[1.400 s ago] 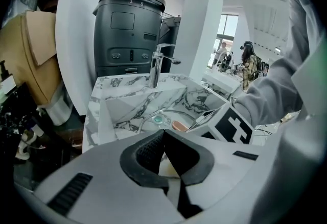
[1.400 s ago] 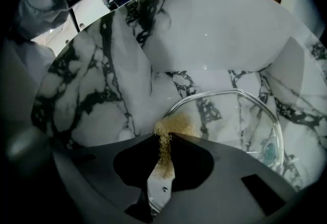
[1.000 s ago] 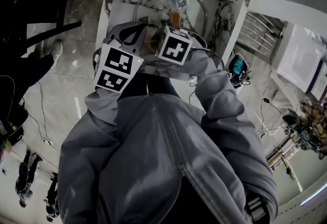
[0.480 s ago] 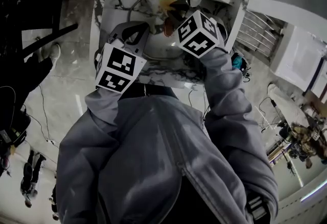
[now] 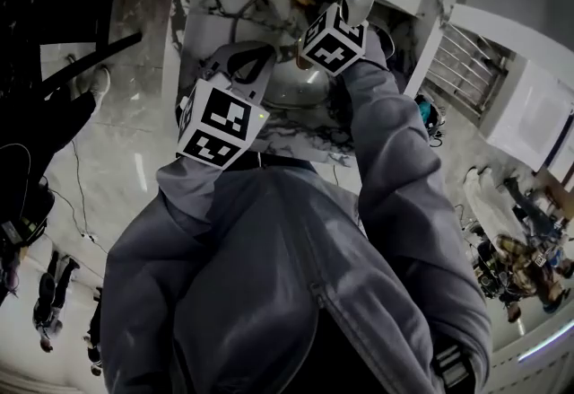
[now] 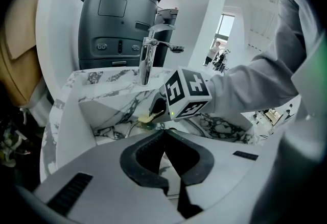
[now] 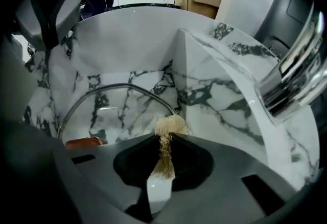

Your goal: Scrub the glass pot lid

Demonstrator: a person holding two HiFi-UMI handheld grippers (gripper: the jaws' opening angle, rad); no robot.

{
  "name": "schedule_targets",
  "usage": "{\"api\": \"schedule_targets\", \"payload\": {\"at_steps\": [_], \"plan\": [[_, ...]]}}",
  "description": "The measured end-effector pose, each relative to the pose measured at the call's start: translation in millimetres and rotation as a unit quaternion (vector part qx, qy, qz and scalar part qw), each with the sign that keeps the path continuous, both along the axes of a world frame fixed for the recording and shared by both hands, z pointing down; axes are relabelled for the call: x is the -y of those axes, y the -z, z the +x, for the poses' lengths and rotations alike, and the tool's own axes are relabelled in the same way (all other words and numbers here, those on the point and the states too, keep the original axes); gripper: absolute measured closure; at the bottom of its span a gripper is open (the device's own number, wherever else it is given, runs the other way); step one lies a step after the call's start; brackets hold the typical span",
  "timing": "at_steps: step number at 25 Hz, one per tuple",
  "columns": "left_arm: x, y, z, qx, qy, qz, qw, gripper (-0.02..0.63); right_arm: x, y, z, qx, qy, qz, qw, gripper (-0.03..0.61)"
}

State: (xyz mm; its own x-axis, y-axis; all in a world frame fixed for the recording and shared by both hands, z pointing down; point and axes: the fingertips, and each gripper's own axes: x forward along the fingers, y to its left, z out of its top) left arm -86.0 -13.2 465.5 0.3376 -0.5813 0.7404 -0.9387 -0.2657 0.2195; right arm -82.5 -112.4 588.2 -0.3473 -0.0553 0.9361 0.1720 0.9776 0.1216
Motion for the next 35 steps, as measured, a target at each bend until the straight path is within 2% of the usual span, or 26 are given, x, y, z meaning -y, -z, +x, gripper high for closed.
{"api": "schedule_targets", "payload": {"at_steps": [4,10,14,18,26,35], "plan": [[-2.2,-0.6,2.1,-0.001,-0.001,0.000,1.0000,0.598,-8.5,-5.9,5.6,-0.021,0.016,-0.014,1.000,0.520],[-10.3,-0.2,6.2,0.002,0.001,-0.002,1.0000,0.598,-34.9,0.8,16.2,-0.050,0.022,-0.112,0.992,0.520],[-17.8,4.0,8.5,0.005,0.000,-0.002,1.0000,0.598,-41.1,11.0,23.8,-0.054,0.033,-0.133,0.989,0.520],[-25.8,7.6,12.7,0.008,0.001,0.003,1.0000,0.598,-51.6,31.3,31.2,-0.046,0.050,-0.125,0.990,0.522],[-40.8,14.0,30.7,0.010,-0.008,0.011,0.9998,0.598,-76.0,45.8,54.4,-0.034,0.064,-0.068,0.995,0.522],[-56.8,18.7,46.2,0.010,-0.016,0.016,0.9997,0.598,-136.8,51.9,85.3,-0.022,0.093,-0.082,0.992,0.522]]}}
